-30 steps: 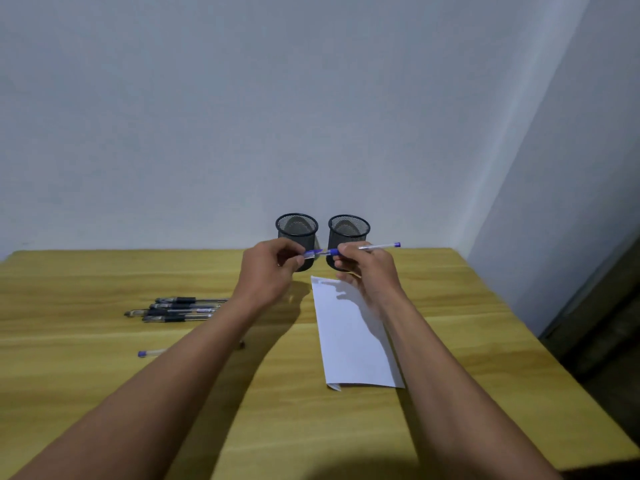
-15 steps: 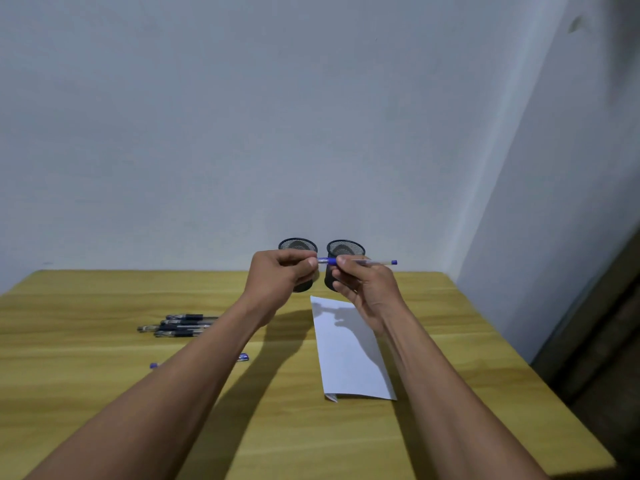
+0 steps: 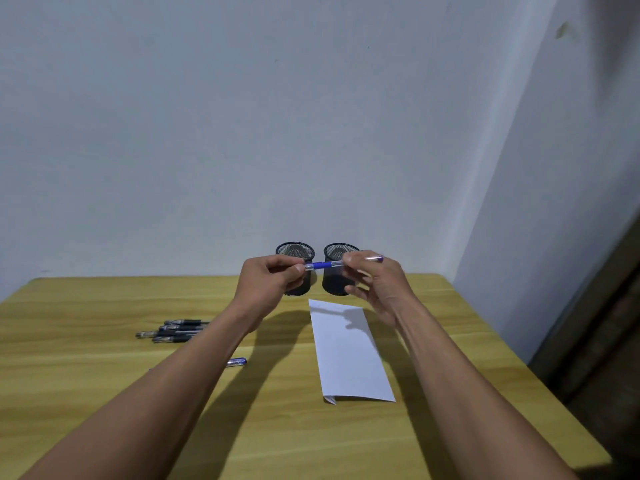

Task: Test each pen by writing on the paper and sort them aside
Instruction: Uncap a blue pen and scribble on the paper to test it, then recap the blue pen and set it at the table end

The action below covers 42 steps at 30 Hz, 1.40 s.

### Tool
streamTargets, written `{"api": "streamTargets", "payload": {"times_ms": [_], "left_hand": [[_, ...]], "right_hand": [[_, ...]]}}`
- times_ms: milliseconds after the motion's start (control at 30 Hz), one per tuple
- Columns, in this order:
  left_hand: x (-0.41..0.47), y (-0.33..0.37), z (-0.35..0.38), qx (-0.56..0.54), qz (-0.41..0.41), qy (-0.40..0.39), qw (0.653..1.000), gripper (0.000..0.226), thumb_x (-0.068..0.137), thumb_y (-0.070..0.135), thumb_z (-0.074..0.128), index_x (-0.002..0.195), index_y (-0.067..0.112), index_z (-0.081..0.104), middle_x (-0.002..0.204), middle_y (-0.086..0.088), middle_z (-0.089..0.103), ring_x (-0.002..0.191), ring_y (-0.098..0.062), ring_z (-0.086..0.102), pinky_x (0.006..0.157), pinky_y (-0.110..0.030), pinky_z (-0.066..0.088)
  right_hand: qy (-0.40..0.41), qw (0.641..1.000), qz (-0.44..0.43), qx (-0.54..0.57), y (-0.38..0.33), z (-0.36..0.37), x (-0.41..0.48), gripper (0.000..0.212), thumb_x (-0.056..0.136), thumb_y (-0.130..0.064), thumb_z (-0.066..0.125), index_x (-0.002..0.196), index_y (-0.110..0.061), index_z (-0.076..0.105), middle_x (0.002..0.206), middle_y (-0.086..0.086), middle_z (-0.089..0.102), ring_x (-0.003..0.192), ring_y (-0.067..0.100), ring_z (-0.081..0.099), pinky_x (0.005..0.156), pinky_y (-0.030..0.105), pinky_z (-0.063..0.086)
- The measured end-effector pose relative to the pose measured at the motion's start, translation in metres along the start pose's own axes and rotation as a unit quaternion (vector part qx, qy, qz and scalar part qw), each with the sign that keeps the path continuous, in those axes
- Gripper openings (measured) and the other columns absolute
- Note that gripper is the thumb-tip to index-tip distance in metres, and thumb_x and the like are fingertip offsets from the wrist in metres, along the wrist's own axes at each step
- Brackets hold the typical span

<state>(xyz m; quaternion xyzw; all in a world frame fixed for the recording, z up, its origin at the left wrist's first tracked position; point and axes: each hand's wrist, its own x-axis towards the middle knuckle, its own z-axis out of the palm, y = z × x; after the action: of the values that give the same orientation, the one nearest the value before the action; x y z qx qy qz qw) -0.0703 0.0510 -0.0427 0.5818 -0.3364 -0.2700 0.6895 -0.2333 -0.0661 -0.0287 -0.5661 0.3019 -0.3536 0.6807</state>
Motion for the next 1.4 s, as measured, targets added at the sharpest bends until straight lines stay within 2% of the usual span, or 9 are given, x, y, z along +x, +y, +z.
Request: {"api": "streamTargets", "payload": {"times_ms": [200,300,400,500,600,833,1033,1233,1400], "left_hand": [[0.013,0.005,0.019,0.021,0.009,-0.015,1.0,0.011,0.086,0.0,0.071,0.095,0.004,0.076,0.094,-0.019,0.075,0.08,-0.022,0.073,0.083,-0.029,0.059],[0.022,-0.002,0.045,0.067,0.023,-0.041,0.997,0.016,0.086,0.006,0.072,0.102,0.004,0.074,0.089,-0.016,0.074,0.074,-0.019,0.068,0.073,-0.025,0.056],[0.032,-0.015,0.08,0.162,0.061,-0.066,0.983,0.028,0.087,0.025,0.073,0.11,0.01,0.07,0.095,0.0,0.072,0.083,-0.013,0.068,0.077,-0.021,0.054],[0.04,-0.032,0.116,0.294,0.102,-0.088,0.946,0.019,0.09,0.03,0.068,0.105,0.02,0.065,0.099,-0.001,0.068,0.093,-0.016,0.065,0.079,-0.015,0.047],[0.053,-0.056,0.152,0.401,0.104,-0.14,0.899,0.054,0.09,0.04,0.066,0.137,0.014,0.057,0.134,-0.004,0.063,0.123,-0.022,0.058,0.104,-0.031,0.043],[0.07,-0.105,0.222,0.519,0.114,-0.282,0.799,0.075,0.085,0.058,0.061,0.146,0.018,0.045,0.15,-0.006,0.045,0.135,-0.026,0.044,0.108,-0.038,0.041],[0.079,-0.13,0.246,0.622,0.108,-0.337,0.698,0.07,0.086,0.073,0.04,0.139,0.027,0.046,0.148,-0.013,0.039,0.141,-0.034,0.031,0.11,-0.053,0.031],[0.08,-0.135,0.248,0.634,0.123,-0.325,0.691,0.077,0.087,0.075,0.034,0.151,0.032,0.032,0.159,-0.012,0.026,0.147,-0.033,0.019,0.116,-0.055,0.019],[0.074,-0.126,0.245,0.629,0.114,-0.336,0.692,0.066,0.087,0.073,0.038,0.135,0.029,0.047,0.146,-0.012,0.043,0.14,-0.034,0.032,0.11,-0.054,0.029]], "right_hand": [[-0.015,0.947,-0.103,-0.304,-0.017,-0.038,-0.001,0.006,0.083,-0.008,0.079,0.085,-0.013,0.081,0.075,-0.001,0.073,0.065,0.002,0.06,0.06,0.017,0.045],[0.017,0.918,-0.116,-0.38,-0.016,-0.057,-0.003,0.004,0.084,-0.015,0.079,0.083,-0.018,0.081,0.077,0.004,0.076,0.068,0.007,0.06,0.065,0.022,0.045],[0.084,0.901,-0.116,-0.409,-0.009,-0.086,-0.008,0.005,0.087,-0.018,0.075,0.086,-0.018,0.081,0.08,0.0,0.076,0.067,0.006,0.06,0.059,0.01,0.042],[0.174,0.881,-0.098,-0.43,0.006,-0.122,-0.009,0.011,0.089,-0.023,0.071,0.087,-0.018,0.08,0.075,-0.007,0.073,0.069,0.005,0.063,0.059,0.012,0.044],[0.269,0.852,-0.062,-0.444,0.026,-0.16,-0.003,0.016,0.091,-0.025,0.066,0.092,-0.018,0.081,0.084,-0.004,0.076,0.083,0.017,0.068,0.069,0.029,0.052],[0.379,0.767,-0.014,-0.518,0.069,-0.207,0.028,0.021,0.094,-0.025,0.061,0.093,-0.019,0.081,0.093,0.004,0.075,0.089,0.026,0.068,0.077,0.035,0.056],[0.362,0.773,0.02,-0.521,0.086,-0.22,0.043,0.023,0.098,-0.023,0.058,0.094,-0.014,0.079,0.093,0.005,0.075,0.086,0.024,0.067,0.069,0.032,0.052],[0.348,0.77,0.026,-0.534,0.087,-0.223,0.043,0.023,0.1,-0.028,0.057,0.101,-0.015,0.076,0.097,0.006,0.076,0.092,0.026,0.068,0.075,0.036,0.056],[0.33,0.779,0.022,-0.532,0.08,-0.221,0.033,0.036,0.101,-0.031,0.059,0.131,-0.013,0.066,0.124,0.006,0.071,0.115,0.026,0.065,0.09,0.036,0.053]]}}
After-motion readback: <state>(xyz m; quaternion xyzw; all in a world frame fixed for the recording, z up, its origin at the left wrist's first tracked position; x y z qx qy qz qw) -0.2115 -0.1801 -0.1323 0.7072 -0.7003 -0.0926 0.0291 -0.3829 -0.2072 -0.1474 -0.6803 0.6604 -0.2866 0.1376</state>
